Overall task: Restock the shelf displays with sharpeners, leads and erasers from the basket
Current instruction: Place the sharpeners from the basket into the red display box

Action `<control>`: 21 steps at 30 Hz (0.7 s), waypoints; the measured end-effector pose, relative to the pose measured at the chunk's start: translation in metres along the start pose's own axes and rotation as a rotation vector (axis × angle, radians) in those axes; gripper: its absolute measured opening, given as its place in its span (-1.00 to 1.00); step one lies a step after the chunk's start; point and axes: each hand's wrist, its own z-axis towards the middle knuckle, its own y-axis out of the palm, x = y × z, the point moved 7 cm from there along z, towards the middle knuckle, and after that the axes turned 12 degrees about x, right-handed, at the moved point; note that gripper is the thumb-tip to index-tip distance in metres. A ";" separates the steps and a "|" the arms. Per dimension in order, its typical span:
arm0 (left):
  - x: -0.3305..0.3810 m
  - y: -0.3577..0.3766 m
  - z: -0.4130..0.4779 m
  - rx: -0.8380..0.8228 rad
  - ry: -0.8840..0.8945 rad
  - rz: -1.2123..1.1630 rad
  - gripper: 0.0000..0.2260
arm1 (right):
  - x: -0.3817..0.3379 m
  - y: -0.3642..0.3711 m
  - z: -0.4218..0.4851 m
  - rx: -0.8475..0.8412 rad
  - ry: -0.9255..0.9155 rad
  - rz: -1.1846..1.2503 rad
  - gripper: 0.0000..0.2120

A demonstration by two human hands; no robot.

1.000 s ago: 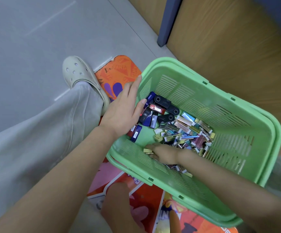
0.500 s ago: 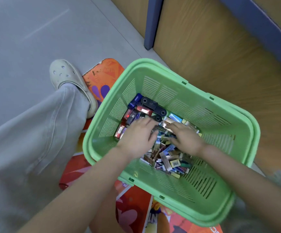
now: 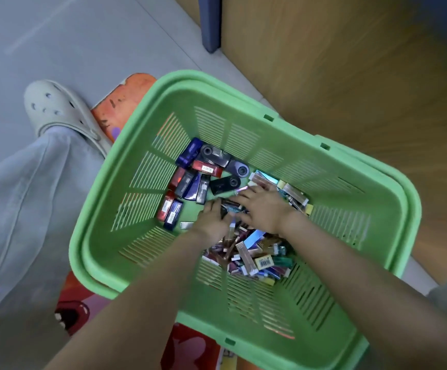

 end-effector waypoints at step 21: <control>0.031 0.000 -0.043 -0.161 0.236 0.039 -0.49 | 0.026 -0.026 -0.044 0.036 0.083 0.180 -0.54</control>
